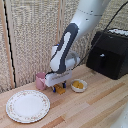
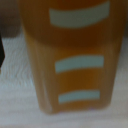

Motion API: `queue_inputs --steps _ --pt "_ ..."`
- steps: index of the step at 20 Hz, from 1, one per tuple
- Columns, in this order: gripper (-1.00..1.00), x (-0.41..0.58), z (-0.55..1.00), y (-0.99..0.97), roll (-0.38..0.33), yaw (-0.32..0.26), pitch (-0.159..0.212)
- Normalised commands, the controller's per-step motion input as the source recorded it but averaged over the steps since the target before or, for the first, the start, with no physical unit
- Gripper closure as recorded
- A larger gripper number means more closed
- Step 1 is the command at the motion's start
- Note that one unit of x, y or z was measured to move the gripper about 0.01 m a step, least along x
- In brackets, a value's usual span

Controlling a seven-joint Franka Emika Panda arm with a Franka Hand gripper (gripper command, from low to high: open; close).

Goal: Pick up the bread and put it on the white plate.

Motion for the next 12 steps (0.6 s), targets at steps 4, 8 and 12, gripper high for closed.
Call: queue_inputs --steps 4,8,12 --pt "1.0 0.032 -0.05 -0.06 0.0 0.002 -0.009" --pt "1.0 0.0 0.04 0.0 0.001 0.0 0.0" --pt "1.0 0.0 0.58 0.0 0.014 0.0 0.069"
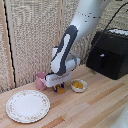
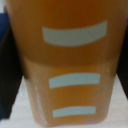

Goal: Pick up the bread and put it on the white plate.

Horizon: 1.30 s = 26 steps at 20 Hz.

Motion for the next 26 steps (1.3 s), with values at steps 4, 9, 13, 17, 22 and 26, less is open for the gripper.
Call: queue_inputs --steps 4,9,13,17,22,26 --pt "1.0 0.099 1.0 0.0 0.042 0.017 0.024" --pt "1.0 0.049 1.0 -0.01 0.053 0.0 0.022" --pt "1.0 0.017 0.99 0.13 0.051 0.0 0.052" --pt "1.0 0.016 0.84 0.53 0.023 -0.005 0.036" --pt "1.0 0.019 0.28 0.94 0.0 0.0 0.01" --pt "1.0 0.132 0.0 0.99 -0.006 0.0 0.039"
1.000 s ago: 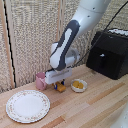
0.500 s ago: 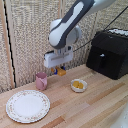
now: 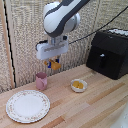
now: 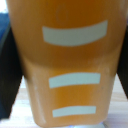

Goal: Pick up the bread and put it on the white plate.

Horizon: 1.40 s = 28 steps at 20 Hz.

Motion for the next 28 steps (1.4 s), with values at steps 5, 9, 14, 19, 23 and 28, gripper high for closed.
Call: queue_inputs --steps 5,9,14,19,23,28 --pt "1.0 0.154 -0.16 1.0 -0.027 0.0 0.035" --pt "1.0 0.151 -0.45 0.93 -0.063 0.006 0.018" --pt "1.0 0.185 -0.59 0.69 -0.056 0.009 0.002" --pt "1.0 0.247 -0.49 0.41 -0.038 0.033 0.0" --pt "1.0 0.231 -0.36 0.27 -0.058 0.053 -0.006" --pt "1.0 0.113 -0.15 0.19 -0.054 0.04 -0.001"
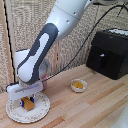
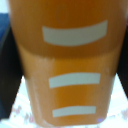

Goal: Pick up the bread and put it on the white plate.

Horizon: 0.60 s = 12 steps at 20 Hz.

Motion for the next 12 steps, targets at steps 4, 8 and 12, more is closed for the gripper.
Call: queue_inputs --steps 4,8,12 --pt "-1.0 0.0 0.26 0.06 -0.008 0.003 0.0" --pt "-1.0 0.026 0.72 -0.08 0.056 0.049 0.023" --pt "-1.0 0.015 0.92 -0.07 0.017 0.01 0.004"
